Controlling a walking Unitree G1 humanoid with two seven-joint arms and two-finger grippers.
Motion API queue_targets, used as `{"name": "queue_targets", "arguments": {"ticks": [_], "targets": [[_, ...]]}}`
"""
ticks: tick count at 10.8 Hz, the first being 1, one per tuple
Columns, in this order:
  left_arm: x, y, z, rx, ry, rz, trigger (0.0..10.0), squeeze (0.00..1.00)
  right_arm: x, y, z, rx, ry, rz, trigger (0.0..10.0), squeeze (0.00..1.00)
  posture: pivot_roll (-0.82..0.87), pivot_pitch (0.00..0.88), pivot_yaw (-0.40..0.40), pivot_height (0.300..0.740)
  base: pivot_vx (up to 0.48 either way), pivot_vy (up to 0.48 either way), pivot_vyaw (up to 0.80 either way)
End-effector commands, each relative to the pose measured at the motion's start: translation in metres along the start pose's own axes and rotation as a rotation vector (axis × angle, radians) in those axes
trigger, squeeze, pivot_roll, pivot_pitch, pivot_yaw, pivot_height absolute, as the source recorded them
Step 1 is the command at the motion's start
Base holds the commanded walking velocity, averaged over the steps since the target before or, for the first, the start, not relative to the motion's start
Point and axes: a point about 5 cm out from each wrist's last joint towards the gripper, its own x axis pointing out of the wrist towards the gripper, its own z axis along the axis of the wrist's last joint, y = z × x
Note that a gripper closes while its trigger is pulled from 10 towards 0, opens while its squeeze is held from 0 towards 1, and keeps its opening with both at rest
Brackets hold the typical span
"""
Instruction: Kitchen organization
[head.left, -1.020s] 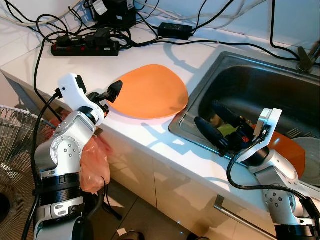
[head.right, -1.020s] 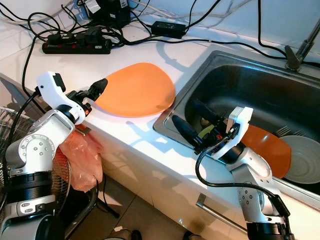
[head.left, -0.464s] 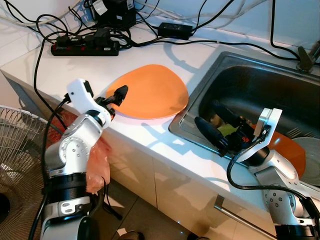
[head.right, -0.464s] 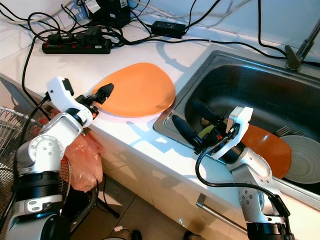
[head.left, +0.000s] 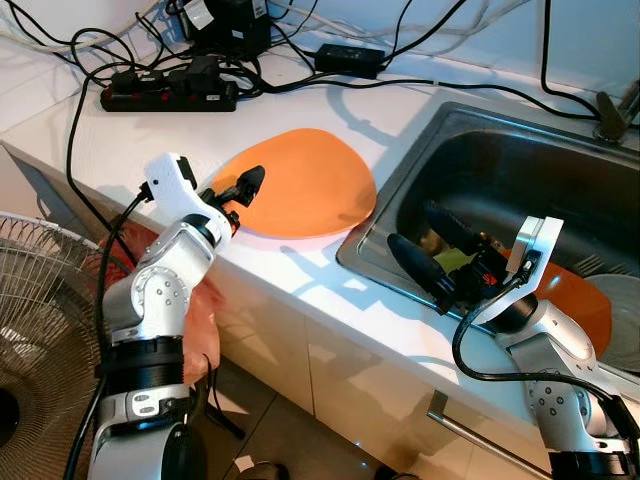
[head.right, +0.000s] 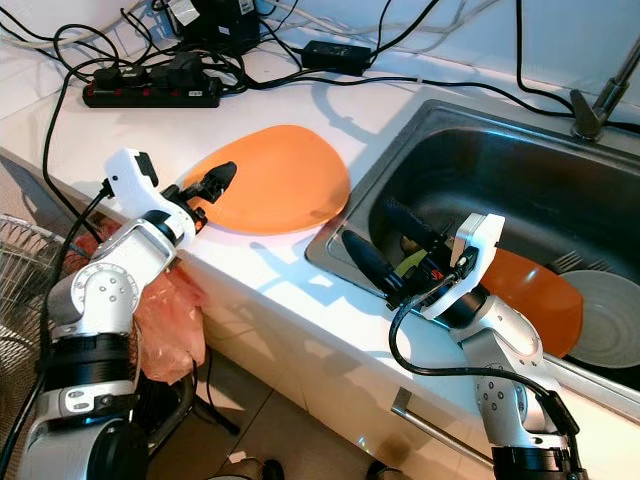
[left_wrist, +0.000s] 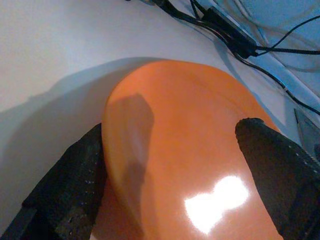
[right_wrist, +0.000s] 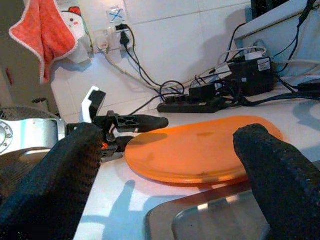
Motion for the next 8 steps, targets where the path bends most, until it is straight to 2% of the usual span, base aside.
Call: {"name": "queue_targets", "arguments": {"ticks": [1, 4, 5, 7, 8], "targets": [[0.003, 0.001, -0.009, -0.008, 0.044, 0.018, 10.0, 0.0, -0.004, 0.001, -0.011, 0.047, 0.025, -0.017, 10.0, 0.0, 0.03, 0.127, 0.084, 0.74, 0.0, 0.0, 0.0], [0.008, -0.003, -0.022, -0.089, 0.08, -0.007, 10.0, 0.0, -0.003, 0.002, -0.011, 0.048, 0.024, -0.016, 10.0, 0.0, 0.03, 0.128, 0.082, 0.74, 0.0, 0.0, 0.0], [0.009, -0.004, -0.027, -0.152, 0.091, -0.024, 10.0, 0.0, -0.003, 0.002, -0.011, 0.049, 0.023, -0.016, 10.0, 0.0, 0.03, 0.132, 0.08, 0.74, 0.0, 0.0, 0.0], [0.009, -0.006, -0.033, -0.16, 0.101, -0.022, 10.0, 0.0, -0.004, 0.001, -0.01, 0.047, 0.023, -0.019, 10.0, 0.0, 0.02, 0.137, 0.079, 0.74, 0.0, 0.0, 0.0], [0.009, -0.007, -0.033, -0.162, 0.101, -0.02, 3.7, 0.0, -0.005, 0.001, -0.009, 0.045, 0.025, -0.023, 10.0, 0.0, 0.02, 0.138, 0.079, 0.74, 0.0, 0.0, 0.0]]}}
